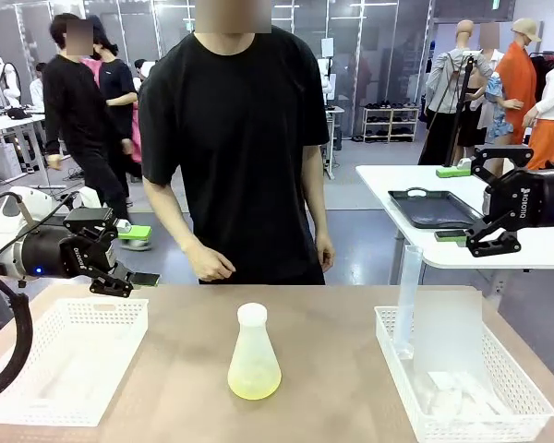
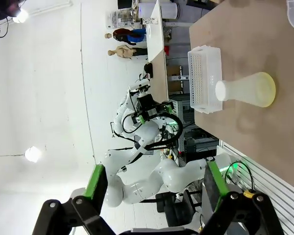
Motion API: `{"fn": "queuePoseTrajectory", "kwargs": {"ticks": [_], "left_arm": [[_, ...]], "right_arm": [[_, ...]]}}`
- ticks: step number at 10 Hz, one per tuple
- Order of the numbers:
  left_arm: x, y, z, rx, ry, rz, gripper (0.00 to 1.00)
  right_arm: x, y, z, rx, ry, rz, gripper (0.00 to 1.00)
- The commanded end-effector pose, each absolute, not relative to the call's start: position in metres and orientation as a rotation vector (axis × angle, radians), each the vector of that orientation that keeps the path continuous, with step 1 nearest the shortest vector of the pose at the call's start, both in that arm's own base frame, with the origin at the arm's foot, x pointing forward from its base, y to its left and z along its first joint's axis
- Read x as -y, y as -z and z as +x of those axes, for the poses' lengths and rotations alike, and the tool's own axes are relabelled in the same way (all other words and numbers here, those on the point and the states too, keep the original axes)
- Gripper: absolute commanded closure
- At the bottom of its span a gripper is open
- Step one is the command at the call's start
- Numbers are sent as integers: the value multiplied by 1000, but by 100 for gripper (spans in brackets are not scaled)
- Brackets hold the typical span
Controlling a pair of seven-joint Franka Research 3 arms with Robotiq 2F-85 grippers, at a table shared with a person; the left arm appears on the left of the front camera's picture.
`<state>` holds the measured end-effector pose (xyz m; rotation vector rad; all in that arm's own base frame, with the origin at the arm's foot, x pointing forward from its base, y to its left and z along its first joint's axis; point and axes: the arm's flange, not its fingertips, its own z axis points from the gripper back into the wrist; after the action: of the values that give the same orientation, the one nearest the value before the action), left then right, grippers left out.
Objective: Prepare the solutions needed for the experiment.
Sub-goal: When the human places the Big flask in the center of the table, pick up the Big flask and place it in the left Organizing basket.
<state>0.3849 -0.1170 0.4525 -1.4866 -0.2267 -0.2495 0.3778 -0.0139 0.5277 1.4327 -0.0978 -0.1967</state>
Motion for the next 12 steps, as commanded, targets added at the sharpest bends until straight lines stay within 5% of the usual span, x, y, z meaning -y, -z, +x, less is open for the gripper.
{"fn": "queuePoseTrajectory", "kwargs": {"ticks": [1, 7, 12], "left_arm": [[119, -455, 384, 224, 253, -1504, 0], [115, -453, 399, 277, 341, -1482, 0], [114, -449, 432, 892, 718, -1143, 0]], "right_arm": [[13, -529, 377, 100, 194, 1435, 0], [13, -529, 377, 100, 194, 1435, 0], [13, -529, 377, 100, 194, 1435, 0]]}}
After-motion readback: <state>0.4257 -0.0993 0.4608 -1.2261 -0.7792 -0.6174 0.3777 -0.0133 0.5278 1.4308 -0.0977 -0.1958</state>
